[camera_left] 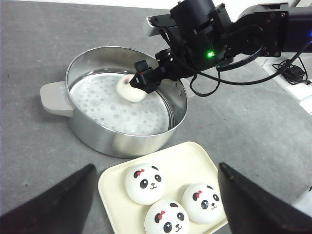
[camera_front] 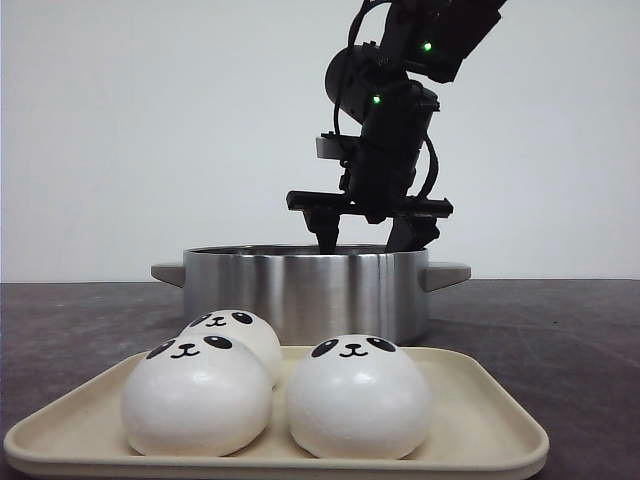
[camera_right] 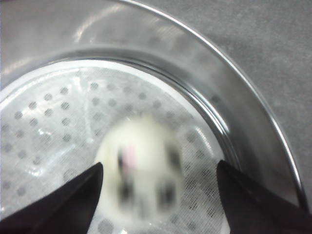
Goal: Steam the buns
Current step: 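Open the right gripper to release the bun and withdraw upward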
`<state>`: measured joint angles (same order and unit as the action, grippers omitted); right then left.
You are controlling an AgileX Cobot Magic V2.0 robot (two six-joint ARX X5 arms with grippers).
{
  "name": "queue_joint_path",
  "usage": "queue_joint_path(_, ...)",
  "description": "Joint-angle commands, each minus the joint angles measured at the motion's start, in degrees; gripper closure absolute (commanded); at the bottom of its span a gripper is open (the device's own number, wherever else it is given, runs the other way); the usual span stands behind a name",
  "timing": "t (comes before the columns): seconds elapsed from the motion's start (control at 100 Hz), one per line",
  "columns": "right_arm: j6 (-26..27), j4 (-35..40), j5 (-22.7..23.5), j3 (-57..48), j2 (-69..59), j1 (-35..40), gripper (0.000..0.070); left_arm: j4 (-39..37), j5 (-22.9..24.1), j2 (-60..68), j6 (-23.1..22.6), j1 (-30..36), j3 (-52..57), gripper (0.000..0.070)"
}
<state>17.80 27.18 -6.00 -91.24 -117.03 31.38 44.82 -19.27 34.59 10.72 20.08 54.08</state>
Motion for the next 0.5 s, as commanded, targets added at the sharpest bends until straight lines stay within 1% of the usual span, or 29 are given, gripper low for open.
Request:
queue_joint_path(0.0,-0.5,0.7,0.0,-3.4,-0.6,0.2,0.023,-0.5,0.2,0.4,0.3,0.2,0.6,0.0225)
queue_joint_path(0.1,-0.5,4.4,0.0,-7.6,-0.5,0.3,0.0233,-0.4,0.2,0.4,0.2,0.2,0.6,0.0225)
queue_joint_path(0.13,-0.5,6.1,0.0,-9.3,-0.3,0.3,0.0261,-0.3,0.2,0.4,0.2,0.2,0.6,0.0225)
queue_joint_path(0.16,-0.5,7.8,0.0,-11.1,-0.1,0.4,0.0347,-0.3,0.2,0.5,0.3,0.2,0.6,0.0226)
queue_joint_path(0.18,-0.6,9.0,0.0,-12.3,0.1,0.5,0.0434,-0.2,0.2,0.6,0.3,0.2,0.6,0.0225)
queue_joint_path(0.23,-1.0,12.2,0.0,-15.4,0.9,0.9,0.069,0.2,0.2,0.8,0.3,0.2,0.6,0.0226)
queue_joint_path(0.24,-1.3,12.9,0.0,-16.0,1.2,1.0,0.07,0.3,0.2,0.9,0.3,0.2,0.6,0.0226)
queue_joint_path(0.26,-2.0,14.1,0.0,-17.0,1.8,1.2,0.07,0.5,0.2,1.2,0.3,0.2,0.6,0.0226)
queue_joint_path(0.28,-2.4,15.0,0.0,-17.9,2.6,1.4,0.0682,0.6,0.2,1.5,0.5,0.2,0.6,0.0226)
queue_joint_path(0.39,-4.6,18.4,0.0,-20.2,9.6,3.5,0.0683,1.7,-0.5,3.8,2.5,0.3,0.6,0.0224)
queue_joint_path(0.49,-6.2,21.8,-0.2,-20.2,19.1,6.8,0.0684,2.8,-2.6,7.6,4.2,0.9,0.6,0.0221)
